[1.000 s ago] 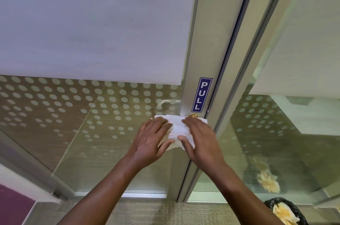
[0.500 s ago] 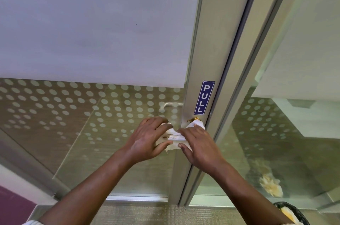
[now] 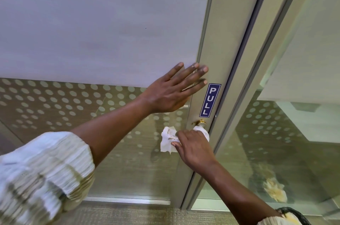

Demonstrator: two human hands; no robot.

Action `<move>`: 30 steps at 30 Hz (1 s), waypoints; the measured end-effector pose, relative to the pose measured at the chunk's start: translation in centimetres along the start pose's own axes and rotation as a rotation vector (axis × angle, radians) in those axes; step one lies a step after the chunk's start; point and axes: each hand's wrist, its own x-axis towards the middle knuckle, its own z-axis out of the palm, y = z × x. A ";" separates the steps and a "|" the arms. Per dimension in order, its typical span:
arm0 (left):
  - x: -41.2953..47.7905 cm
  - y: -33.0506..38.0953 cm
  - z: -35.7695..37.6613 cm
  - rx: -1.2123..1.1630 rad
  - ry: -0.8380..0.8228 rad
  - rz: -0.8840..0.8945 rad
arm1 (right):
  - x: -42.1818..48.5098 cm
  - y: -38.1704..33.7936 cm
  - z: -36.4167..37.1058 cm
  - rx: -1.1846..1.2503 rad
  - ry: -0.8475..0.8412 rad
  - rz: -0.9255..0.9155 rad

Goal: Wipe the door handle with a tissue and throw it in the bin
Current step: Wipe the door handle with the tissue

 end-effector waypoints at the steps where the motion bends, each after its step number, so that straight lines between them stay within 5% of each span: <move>1: -0.1 -0.1 0.3 0.021 0.002 0.006 | 0.0 0.0 0.2 -0.015 0.021 0.003; 10: -0.1 -0.3 1.3 0.125 0.013 0.031 | 4.7 -6.4 1.2 -0.200 -0.140 0.368; 14: -0.1 -0.3 1.4 0.138 0.017 0.040 | 6.9 -6.8 1.2 -0.039 -0.279 0.610; 22: -0.2 -0.5 1.3 0.123 0.025 0.047 | 3.6 -4.2 1.9 -0.056 -0.007 0.057; 30: -0.2 -0.6 1.2 0.103 0.035 0.054 | 0.4 0.6 0.8 -0.161 0.004 -0.032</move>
